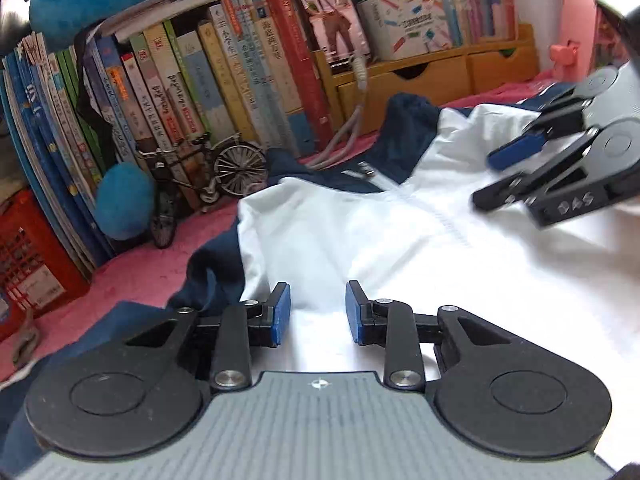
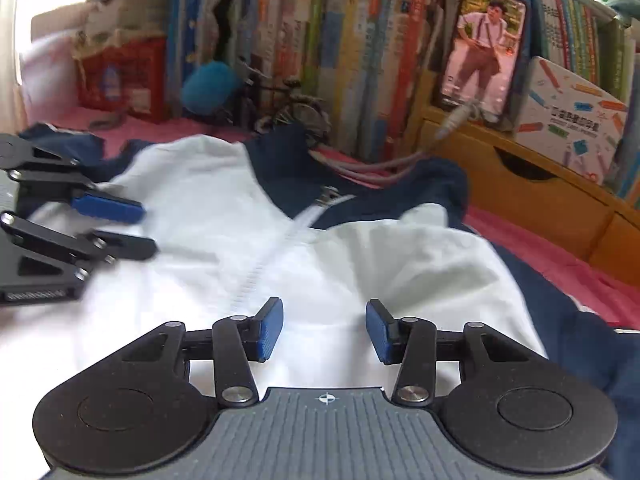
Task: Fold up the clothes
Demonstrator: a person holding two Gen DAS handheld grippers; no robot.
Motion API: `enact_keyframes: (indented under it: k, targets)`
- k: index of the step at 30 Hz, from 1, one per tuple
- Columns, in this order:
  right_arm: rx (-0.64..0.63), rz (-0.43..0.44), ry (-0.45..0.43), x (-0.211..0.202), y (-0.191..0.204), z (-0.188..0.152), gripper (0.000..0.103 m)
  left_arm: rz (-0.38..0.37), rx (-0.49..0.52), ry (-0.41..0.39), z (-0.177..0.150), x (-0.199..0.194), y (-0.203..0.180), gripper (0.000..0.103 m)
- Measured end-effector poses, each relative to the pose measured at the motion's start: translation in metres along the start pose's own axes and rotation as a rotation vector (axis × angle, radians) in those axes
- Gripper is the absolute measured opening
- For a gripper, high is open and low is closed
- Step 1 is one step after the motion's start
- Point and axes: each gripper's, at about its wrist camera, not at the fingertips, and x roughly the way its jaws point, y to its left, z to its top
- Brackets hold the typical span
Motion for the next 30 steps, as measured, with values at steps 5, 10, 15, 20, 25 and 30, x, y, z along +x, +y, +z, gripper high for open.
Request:
enact_keyframes:
  k: [5,10,15,20,25,30]
  targets:
    - [-0.027,-0.203,-0.004,0.026,-0.048,-0.002,0.005,0.150,0.010,0.041,0.023,0.032,0.020,0.026]
    - [0.097,-0.369,0.034,0.019,-0.063,-0.006,0.017,0.113,-0.152,0.056,0.024,0.000,0.040,0.035]
    - [0.171,-0.160,-0.040,-0.034,-0.042,-0.012,0.060,0.089,-0.370,-0.041,-0.017,-0.086,0.091,0.075]
    - [0.204,0.206,-0.041,-0.047,0.009,0.003,0.073,0.338,-0.663,-0.019,-0.068,-0.135,0.170,0.088]
    - [0.180,0.389,-0.010,-0.033,0.074,0.025,0.073,0.511,-1.010,0.093,-0.126,-0.127,0.250,0.089]
    - [0.108,0.449,0.023,-0.019,0.125,0.032,0.075,0.589,-1.104,0.096,-0.144,-0.109,0.279,0.101]
